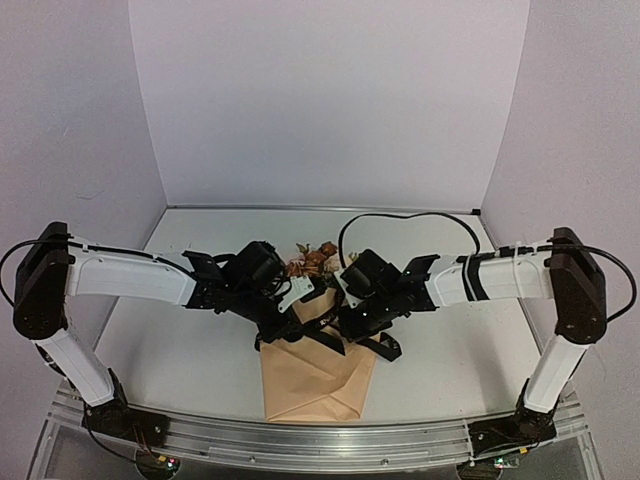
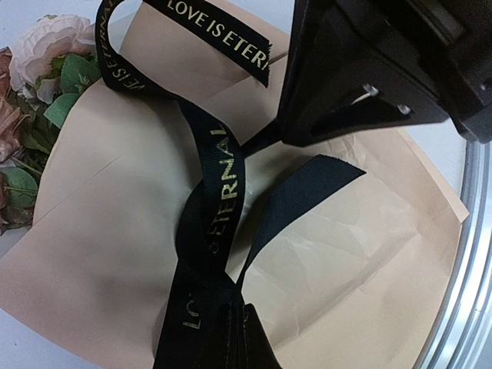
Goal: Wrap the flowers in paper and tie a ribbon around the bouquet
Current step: Cross the ribbon over the folded bouquet.
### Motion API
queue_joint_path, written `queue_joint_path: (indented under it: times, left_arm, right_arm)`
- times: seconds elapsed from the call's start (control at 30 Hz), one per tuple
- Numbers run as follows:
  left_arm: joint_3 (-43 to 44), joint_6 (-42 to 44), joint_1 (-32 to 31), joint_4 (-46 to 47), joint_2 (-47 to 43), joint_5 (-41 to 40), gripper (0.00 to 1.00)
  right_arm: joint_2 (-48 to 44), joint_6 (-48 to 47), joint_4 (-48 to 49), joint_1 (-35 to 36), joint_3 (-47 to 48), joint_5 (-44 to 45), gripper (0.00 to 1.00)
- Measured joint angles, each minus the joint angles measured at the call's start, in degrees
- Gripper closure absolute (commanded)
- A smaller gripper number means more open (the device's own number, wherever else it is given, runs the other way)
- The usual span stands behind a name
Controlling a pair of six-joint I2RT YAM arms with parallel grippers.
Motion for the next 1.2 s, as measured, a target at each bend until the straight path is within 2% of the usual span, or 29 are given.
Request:
queue_joint_path:
  times: [0.4,0.73,1.2]
  left_arm:
    - [0.0,-1.53,0.0,1.28,0.0,1.37,0.99]
    - [0.0,-8.94,-2.03,4.71,1.0,-1.59,0.99]
    - [2.13,-17.32,-6.16,10.37,7.74,-2.18,0.98]
  right_arm:
    - [-3.6,2.4,-1.53,0.0,0.73,-0.05,1.0]
    - [-3.61,6.62,-4.08,0.0,3.28,-3.36,1.0]
    - [-3.61,13.07,-5.15,0.0,3.32,-2.9,1.0]
